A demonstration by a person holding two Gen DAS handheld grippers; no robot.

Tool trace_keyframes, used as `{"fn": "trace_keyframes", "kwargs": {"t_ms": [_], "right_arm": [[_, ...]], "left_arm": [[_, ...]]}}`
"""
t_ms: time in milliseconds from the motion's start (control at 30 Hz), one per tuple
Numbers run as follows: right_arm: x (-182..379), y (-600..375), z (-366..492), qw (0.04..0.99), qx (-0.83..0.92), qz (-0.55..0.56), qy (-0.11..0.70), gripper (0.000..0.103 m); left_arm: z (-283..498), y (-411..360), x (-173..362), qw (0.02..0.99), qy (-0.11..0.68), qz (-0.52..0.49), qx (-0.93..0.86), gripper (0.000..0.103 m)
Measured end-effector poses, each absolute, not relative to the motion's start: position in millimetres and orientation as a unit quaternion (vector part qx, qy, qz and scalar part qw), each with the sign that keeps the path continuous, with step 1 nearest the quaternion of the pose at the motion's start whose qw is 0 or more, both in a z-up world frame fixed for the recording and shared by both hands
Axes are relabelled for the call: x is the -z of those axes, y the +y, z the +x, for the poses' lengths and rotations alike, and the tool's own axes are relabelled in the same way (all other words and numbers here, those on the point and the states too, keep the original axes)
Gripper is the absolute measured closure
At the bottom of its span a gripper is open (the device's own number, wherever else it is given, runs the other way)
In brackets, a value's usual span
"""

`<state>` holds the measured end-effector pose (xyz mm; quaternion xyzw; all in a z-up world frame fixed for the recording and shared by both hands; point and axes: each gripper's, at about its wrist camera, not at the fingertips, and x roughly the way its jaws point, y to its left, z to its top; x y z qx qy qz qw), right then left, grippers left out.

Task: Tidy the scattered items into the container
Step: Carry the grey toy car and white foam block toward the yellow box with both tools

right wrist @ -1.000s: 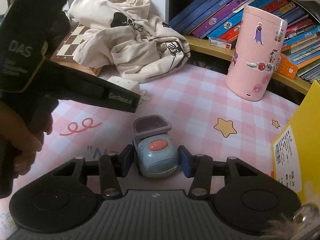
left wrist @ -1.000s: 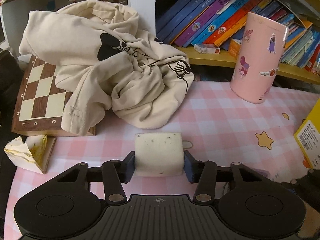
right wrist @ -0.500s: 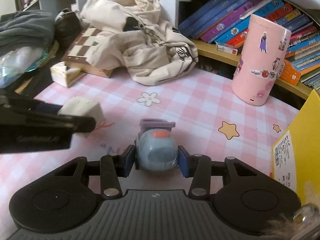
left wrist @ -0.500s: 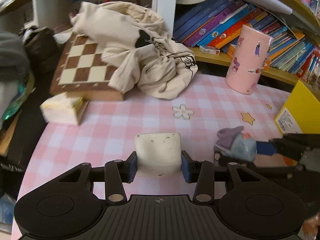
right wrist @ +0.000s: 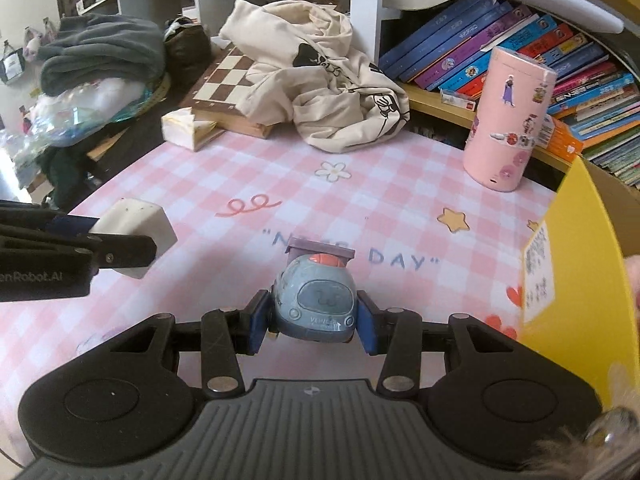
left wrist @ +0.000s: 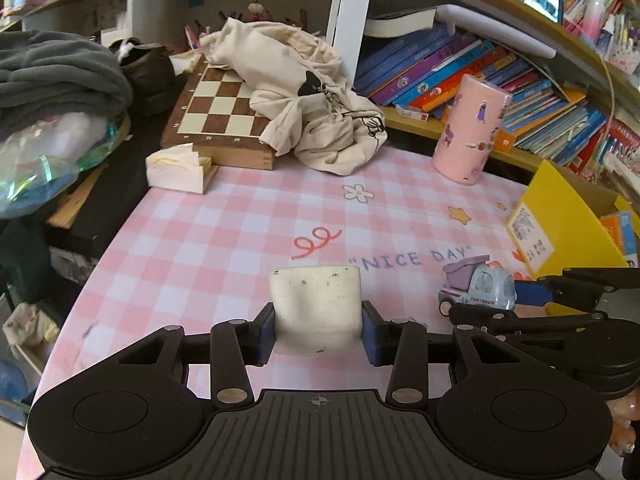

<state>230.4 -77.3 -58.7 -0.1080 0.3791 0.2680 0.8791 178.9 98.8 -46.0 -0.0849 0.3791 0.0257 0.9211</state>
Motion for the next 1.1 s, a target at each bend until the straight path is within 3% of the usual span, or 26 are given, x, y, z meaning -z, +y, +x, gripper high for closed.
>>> {"fn": "trace_keyframes", "kwargs": {"t_ms": [1100], "right_arm": [[17.8,-125.9,102.7,0.904,-0.243,-0.08,0.343,0.061]], "left_arm": [[56.2,52.0,4.5,0.944,0.323,-0.067,0.007,0.062]]}}
